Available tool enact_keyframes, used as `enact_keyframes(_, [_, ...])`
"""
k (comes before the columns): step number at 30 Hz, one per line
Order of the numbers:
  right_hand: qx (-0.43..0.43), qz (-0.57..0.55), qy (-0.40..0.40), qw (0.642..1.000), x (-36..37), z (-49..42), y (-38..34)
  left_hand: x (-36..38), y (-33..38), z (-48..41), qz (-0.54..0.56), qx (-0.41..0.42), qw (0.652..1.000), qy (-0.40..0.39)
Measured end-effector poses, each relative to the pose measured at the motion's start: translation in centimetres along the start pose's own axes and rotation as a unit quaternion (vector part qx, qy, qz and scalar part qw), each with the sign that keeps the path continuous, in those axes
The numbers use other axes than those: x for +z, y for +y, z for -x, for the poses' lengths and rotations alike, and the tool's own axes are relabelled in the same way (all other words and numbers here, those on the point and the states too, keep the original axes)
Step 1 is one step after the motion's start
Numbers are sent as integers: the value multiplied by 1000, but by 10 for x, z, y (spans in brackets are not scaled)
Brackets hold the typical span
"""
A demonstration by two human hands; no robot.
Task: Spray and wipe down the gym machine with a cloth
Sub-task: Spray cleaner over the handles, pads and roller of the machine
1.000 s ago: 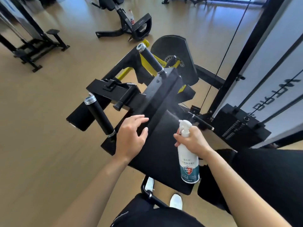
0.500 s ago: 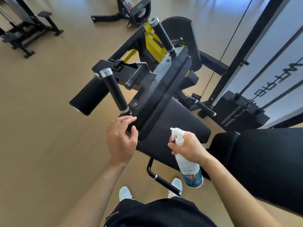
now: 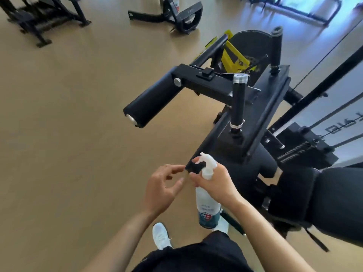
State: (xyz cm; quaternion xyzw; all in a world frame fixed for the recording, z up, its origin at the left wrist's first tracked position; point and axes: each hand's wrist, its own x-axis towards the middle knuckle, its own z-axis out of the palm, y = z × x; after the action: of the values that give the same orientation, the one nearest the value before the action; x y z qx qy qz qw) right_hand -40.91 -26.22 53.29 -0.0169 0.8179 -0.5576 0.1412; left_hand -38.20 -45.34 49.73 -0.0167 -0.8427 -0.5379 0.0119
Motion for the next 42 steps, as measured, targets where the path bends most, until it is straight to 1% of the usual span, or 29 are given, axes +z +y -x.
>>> enact_keyframes(3, [-8,-32,35,999,48,-20,-21,-32,-23,11,76,-68,993,-56])
enact_keyframes(5, [-4,-72,53,996,73,-36,-36,-47,-37,14,112,-105,985,-80])
enact_keyframes(9, [15,-128,72,989,112,-71,-55,-74,-65,3,162,-160,971,-73])
enact_keyframes(11, [35,-151,78,985,127,-92,-59,-88,-78,-9,166,-183,966,-76])
enact_keyframes(14, [73,-189,80,976,146,-131,-60,-106,-94,-33,208,-228,948,-79])
enact_keyframes(17, [138,-227,76,961,169,-186,-53,-128,-119,-71,194,-274,940,-62])
enact_keyframes(21, [247,-238,75,936,202,-269,-41,-158,-148,-134,147,-327,931,-69])
enact_keyframes(23, [273,-236,65,930,215,-306,-41,-173,-157,-167,134,-352,923,-80])
enact_keyframes(25, [293,-258,61,919,223,-338,-44,-187,-161,-198,131,-371,915,-86])
enact_keyframes(30, [323,-272,79,903,224,-396,-52,-201,-178,-261,118,-392,908,-92])
enact_keyframes(33, [355,-304,121,876,219,-421,-55,-203,-191,-293,111,-386,909,-116])
enact_keyframes(35, [364,-311,151,865,216,-435,-57,-205,-200,-314,103,-374,909,-150])
enact_keyframes(38, [359,-301,196,861,214,-453,-61,-213,-213,-347,87,-346,908,-218])
enact_keyframes(42, [345,-311,259,847,217,-478,-73,-233,-225,-398,97,-303,901,-295])
